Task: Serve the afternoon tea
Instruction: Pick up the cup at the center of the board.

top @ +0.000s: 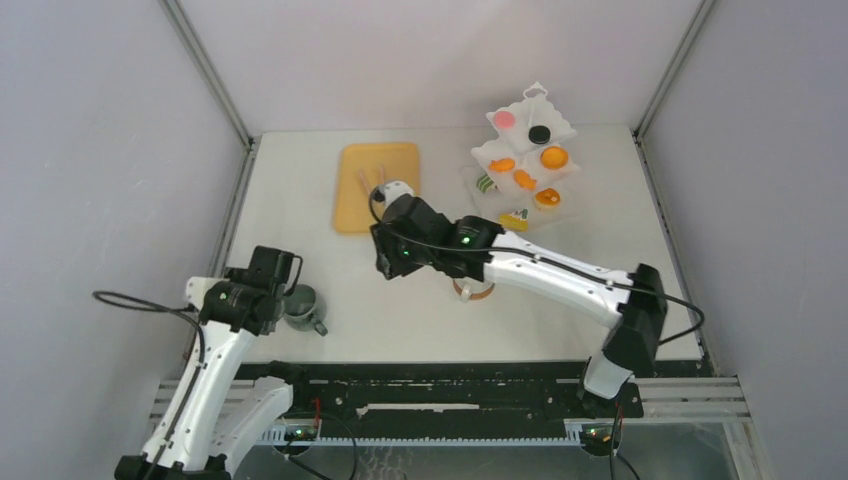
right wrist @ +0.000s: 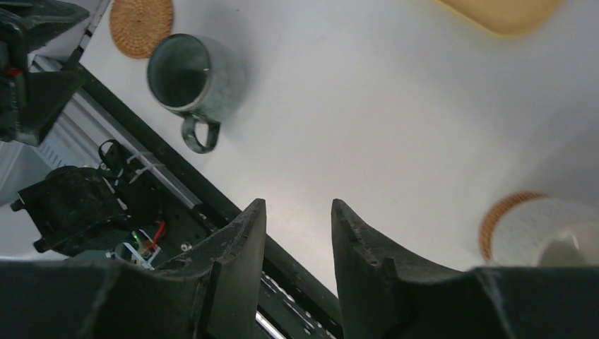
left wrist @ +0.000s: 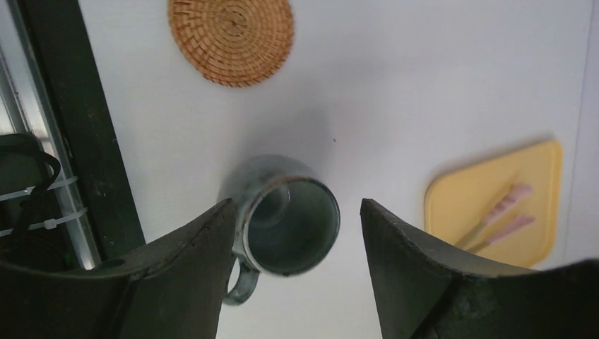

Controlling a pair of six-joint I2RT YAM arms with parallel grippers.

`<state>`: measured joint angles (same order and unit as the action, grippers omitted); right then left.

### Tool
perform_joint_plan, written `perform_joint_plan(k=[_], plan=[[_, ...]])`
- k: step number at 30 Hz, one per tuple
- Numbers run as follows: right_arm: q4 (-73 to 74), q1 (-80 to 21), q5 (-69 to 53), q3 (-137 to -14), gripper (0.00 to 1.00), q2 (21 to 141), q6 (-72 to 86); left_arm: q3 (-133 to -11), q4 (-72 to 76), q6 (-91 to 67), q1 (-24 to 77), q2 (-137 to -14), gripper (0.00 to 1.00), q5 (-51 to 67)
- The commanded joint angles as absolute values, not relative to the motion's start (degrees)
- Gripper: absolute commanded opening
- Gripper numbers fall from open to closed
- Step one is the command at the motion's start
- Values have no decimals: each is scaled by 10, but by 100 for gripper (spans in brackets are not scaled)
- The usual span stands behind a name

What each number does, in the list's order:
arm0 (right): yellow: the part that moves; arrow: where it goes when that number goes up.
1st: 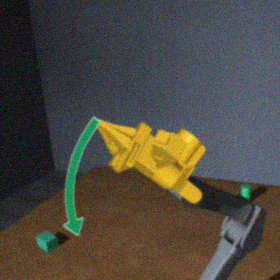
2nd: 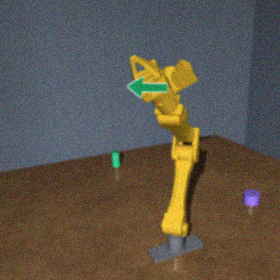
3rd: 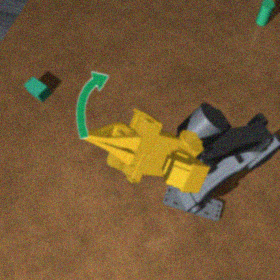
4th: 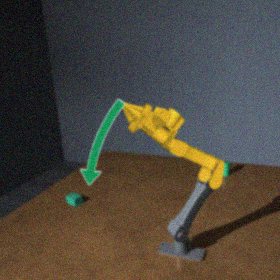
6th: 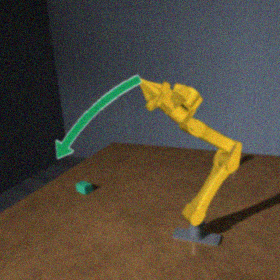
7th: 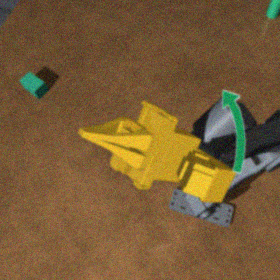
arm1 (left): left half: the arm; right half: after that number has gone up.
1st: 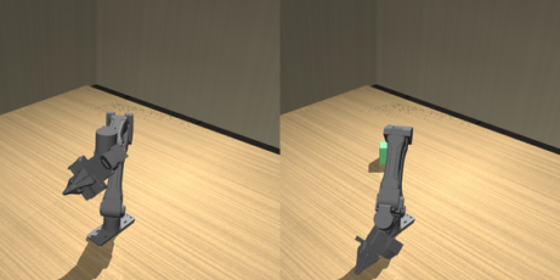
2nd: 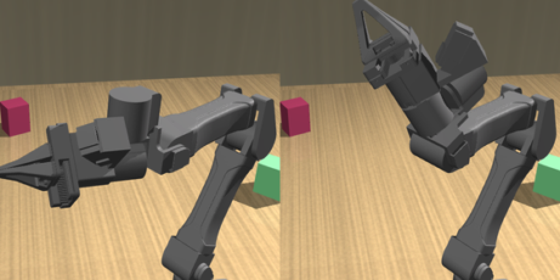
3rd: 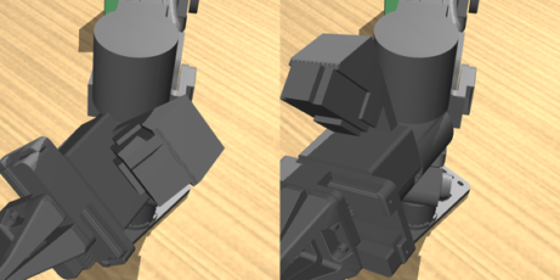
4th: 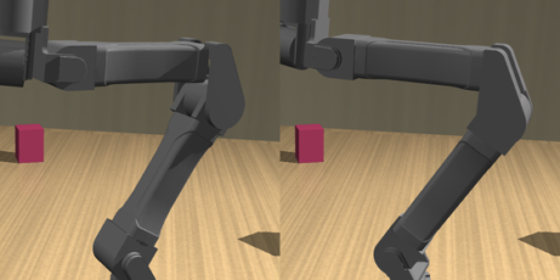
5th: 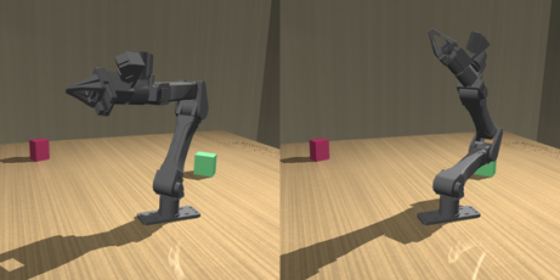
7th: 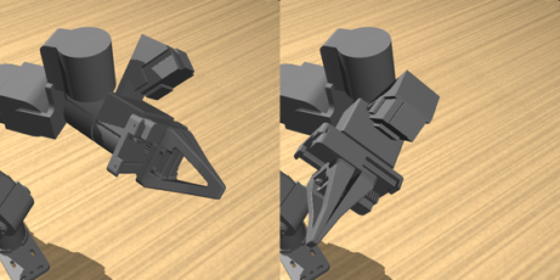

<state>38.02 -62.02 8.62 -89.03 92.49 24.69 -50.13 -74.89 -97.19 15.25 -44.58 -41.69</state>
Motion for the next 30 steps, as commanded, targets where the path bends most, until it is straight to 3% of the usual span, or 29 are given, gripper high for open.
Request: perform_joint_plan(k=[1, 18, 30], plan=[[368, -637, 50, -981, 47, 988, 225, -447, -688, -965, 69, -415, 70, -397], [441, -650, -2, -1264, 50, 1248, 209, -369, -473, -788, -242, -453, 69, -256], [459, -653, -9, -1341, 50, 1325, 183, -397, -331, -692, -292, -629, 69, -181]])
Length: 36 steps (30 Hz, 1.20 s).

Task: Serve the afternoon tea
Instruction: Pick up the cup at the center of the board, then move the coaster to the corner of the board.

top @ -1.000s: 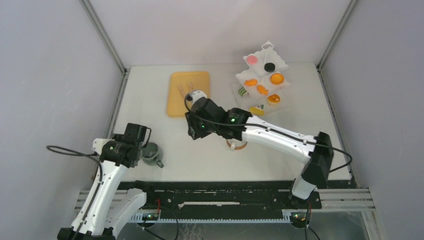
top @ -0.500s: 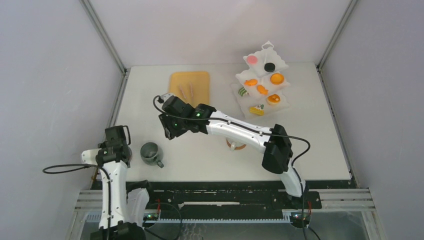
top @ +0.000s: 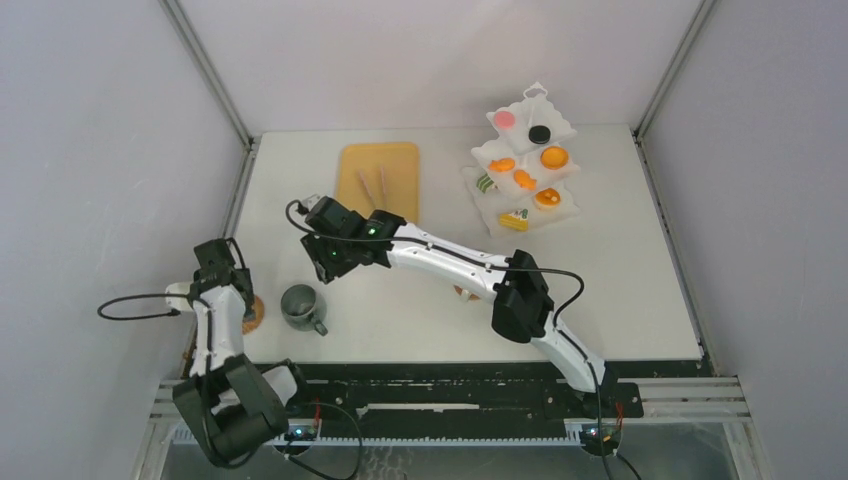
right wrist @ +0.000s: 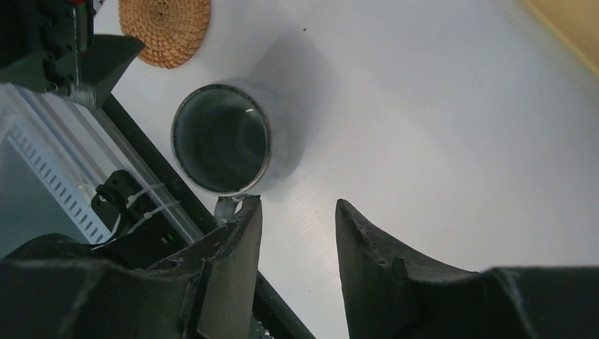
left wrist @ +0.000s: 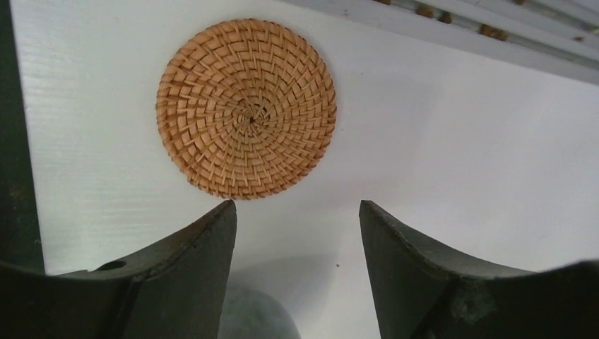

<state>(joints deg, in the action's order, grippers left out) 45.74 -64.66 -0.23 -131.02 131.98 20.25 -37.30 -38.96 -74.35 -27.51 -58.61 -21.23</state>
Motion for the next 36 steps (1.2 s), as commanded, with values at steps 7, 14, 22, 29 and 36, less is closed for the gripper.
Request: perform_joint_plan(k=[7, 14, 22, 29, 36], plan=[[468, -651, -20, -1388, 51, 1359, 178, -417, -276, -643, -348, -697, 69, -157], [464, -653, -24, -1436, 51, 1405, 189, -447, -269, -590, -377, -769, 68, -133], [459, -656, -25, -1479, 61, 1437, 202, -453, -276, -579, -377, -809, 68, -102], [464, -667, -24, -1484, 65, 1452, 210, -444, -285, -573, -377, -818, 67, -98], [481, -674, -31, -1494, 65, 1479, 218, -437, -289, -567, -377, -818, 66, -80]])
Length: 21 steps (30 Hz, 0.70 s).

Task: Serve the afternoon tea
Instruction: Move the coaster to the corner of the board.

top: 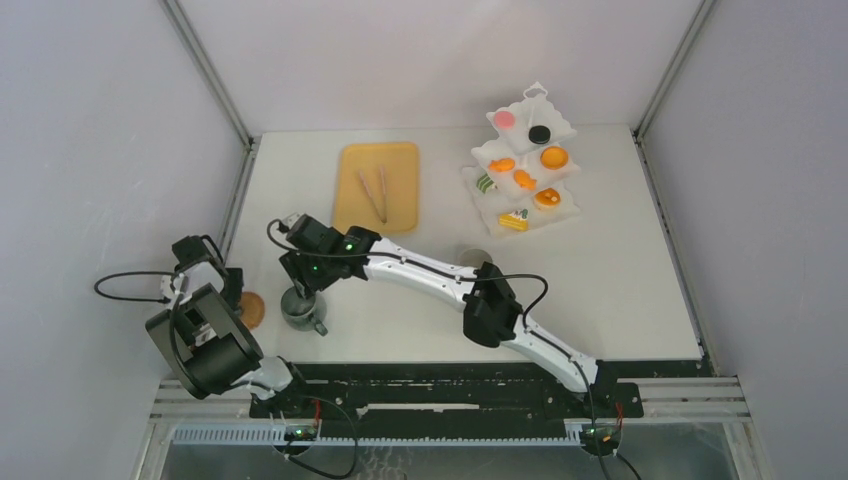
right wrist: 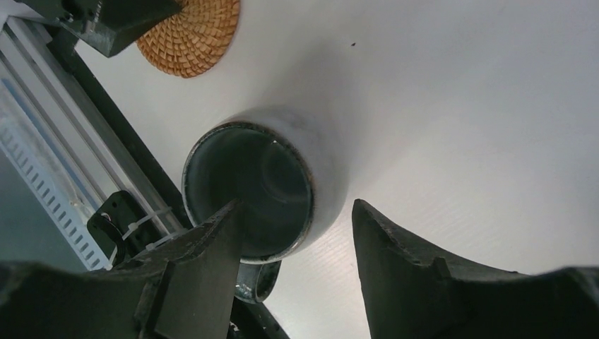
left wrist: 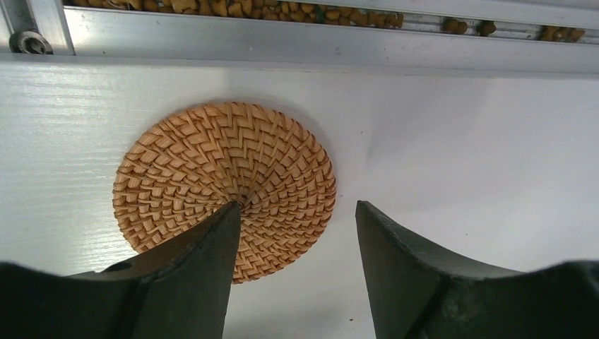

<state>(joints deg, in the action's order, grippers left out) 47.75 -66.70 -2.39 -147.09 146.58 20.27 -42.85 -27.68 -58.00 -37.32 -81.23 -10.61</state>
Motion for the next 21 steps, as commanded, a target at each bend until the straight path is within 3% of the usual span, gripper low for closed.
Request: perform_joint_plan(k=[1, 7, 10, 21], plan=[[484, -674, -31, -1494, 65, 1483, 220, -435, -289, -566, -377, -817, 66, -78], [511, -673, -26, -1488, 64, 1497, 226, -432, -298, -545, -360, -810, 65, -73], [523, -670, -20, -1477, 57, 1496, 227, -436, -305, -534, -335, -809, 64, -78], [564, -655, -9, -1463, 13, 1488, 233, -440, -316, -521, -272, -811, 64, -79]])
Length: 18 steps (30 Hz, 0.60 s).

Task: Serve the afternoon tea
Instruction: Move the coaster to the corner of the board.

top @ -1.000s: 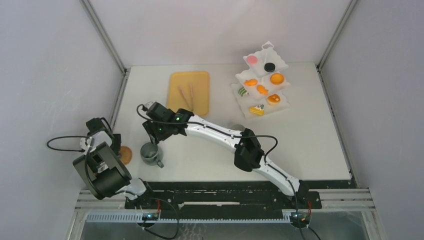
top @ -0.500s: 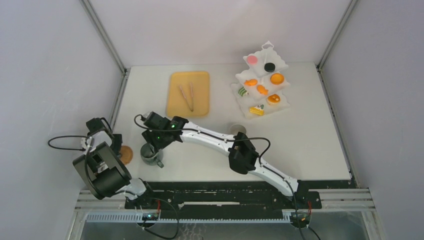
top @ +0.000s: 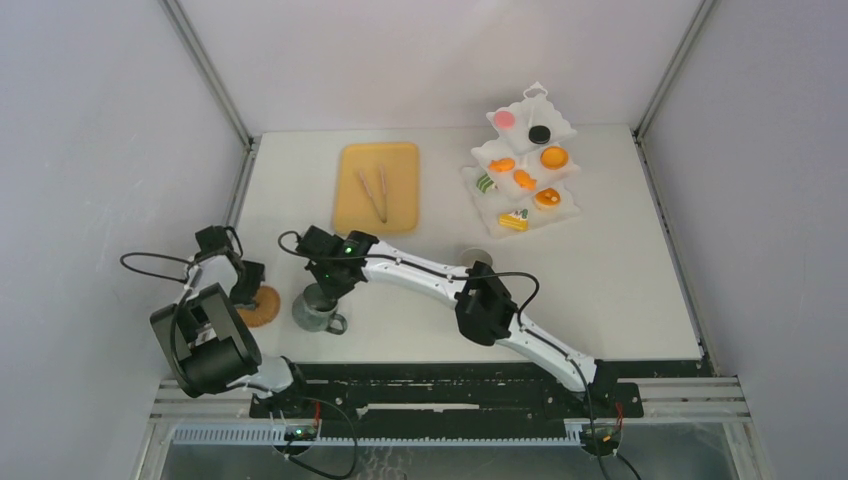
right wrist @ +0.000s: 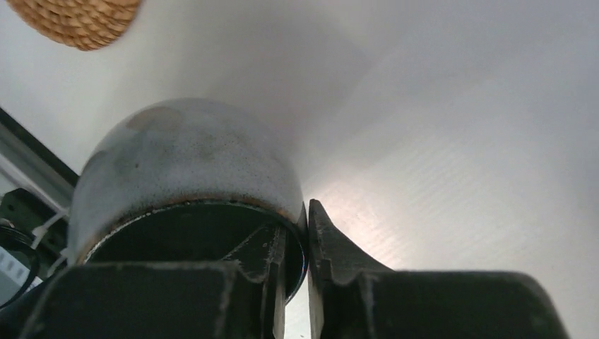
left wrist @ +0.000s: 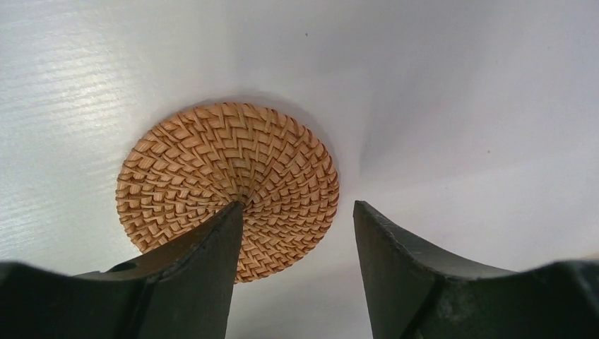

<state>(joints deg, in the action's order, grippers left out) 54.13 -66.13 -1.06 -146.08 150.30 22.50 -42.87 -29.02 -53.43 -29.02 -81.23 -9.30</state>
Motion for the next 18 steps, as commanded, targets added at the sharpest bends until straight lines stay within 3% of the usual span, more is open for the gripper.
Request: perform_joint_plan(k=[1, 3, 18], plan=[[567, -653, -7, -1462, 9, 1485, 234, -440, -315, -519, -269, -811, 64, -79], [570, -650, -3, -1457, 0, 1478, 235, -442, -316, -515, -261, -811, 64, -78], [559, -633, 74, -1355, 0, 1360, 227, -467, -325, -492, -158, -822, 62, -87]])
